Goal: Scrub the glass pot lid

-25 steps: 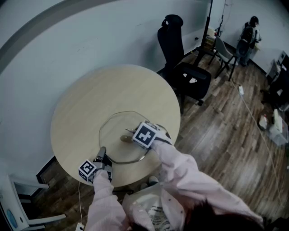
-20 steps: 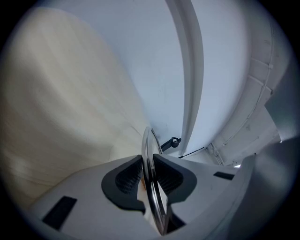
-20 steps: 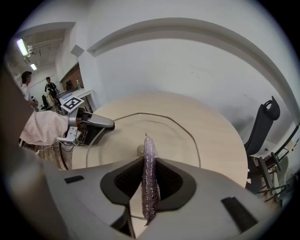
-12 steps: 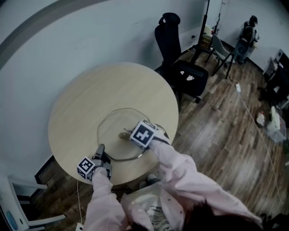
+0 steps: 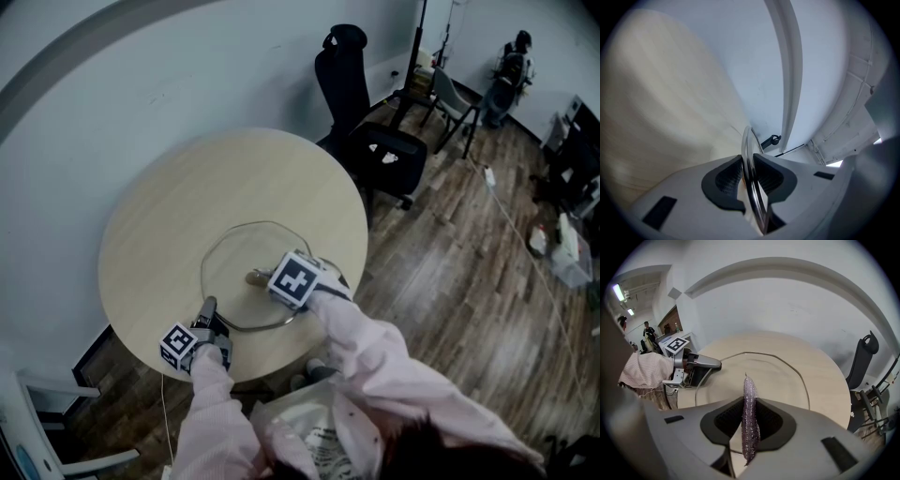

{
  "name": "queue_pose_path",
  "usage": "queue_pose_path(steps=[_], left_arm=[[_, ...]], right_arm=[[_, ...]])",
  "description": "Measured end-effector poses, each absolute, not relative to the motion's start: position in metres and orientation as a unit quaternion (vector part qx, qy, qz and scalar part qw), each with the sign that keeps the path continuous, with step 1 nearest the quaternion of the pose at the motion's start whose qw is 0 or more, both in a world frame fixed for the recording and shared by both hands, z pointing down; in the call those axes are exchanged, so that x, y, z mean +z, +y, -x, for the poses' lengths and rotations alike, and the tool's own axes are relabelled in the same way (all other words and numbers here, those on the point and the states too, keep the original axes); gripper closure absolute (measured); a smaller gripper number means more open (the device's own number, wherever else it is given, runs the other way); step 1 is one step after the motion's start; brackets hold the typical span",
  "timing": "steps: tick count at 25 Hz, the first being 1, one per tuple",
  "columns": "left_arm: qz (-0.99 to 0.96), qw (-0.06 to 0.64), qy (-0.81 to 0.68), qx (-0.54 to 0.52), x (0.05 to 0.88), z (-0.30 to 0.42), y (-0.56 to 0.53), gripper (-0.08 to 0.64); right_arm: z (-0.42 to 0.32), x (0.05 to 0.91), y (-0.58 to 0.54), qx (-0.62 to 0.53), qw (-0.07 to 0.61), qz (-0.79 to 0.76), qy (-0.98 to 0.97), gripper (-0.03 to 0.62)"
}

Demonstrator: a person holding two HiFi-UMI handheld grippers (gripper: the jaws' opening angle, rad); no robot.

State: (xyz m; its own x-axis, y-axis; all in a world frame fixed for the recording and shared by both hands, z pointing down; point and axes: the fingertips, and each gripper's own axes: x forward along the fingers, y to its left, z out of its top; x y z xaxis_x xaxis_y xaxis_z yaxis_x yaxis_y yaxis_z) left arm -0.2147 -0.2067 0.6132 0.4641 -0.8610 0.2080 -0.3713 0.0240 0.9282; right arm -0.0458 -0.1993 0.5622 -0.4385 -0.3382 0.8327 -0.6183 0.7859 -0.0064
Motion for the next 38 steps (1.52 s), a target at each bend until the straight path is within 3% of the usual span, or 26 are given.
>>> queue_pose_path(steps=[38], left_arm=[[-0.669,0.545,-0.459,-0.210,0.614,0.209,-0.205,0.482]], right_arm=[[0.072,0.558,-0.180,0.213,0.387,-0.294,-0.847,0.505]])
